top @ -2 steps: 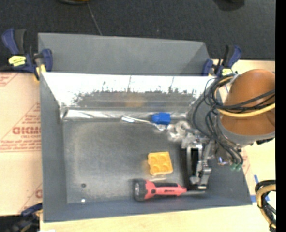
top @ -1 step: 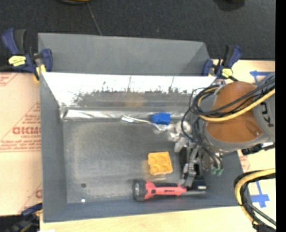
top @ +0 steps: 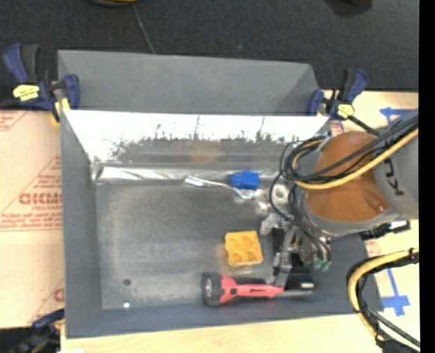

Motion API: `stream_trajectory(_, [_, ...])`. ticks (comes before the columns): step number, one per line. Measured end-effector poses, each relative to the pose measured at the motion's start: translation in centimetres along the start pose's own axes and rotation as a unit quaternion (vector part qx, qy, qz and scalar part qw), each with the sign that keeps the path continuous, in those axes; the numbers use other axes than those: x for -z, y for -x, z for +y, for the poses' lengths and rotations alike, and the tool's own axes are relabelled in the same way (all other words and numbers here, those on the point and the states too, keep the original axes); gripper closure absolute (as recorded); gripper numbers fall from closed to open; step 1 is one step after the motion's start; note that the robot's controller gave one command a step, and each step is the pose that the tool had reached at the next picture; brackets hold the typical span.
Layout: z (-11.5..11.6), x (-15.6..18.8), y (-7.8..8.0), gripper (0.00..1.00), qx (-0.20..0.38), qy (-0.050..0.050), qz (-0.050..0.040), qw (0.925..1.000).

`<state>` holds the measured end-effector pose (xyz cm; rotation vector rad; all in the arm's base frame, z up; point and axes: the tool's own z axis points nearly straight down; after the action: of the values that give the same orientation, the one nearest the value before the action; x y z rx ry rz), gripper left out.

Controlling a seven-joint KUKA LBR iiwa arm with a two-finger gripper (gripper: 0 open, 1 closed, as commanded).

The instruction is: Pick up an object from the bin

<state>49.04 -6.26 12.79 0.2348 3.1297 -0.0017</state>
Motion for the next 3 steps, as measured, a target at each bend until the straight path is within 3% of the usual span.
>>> stream_trajectory(1, [2.3, 0.6, 2.9, 0.00, -0.022, 0.001, -0.0023, 0.9997])
stream_trajectory(2, [2.8, -5.8, 5.0, 0.00, -0.001, 0.000, 0.0039, 1.0000])
stream_trajectory(3, [3.4, -5.7, 4.2, 1.00, 0.017, 0.000, -0.0074, 0.9998])
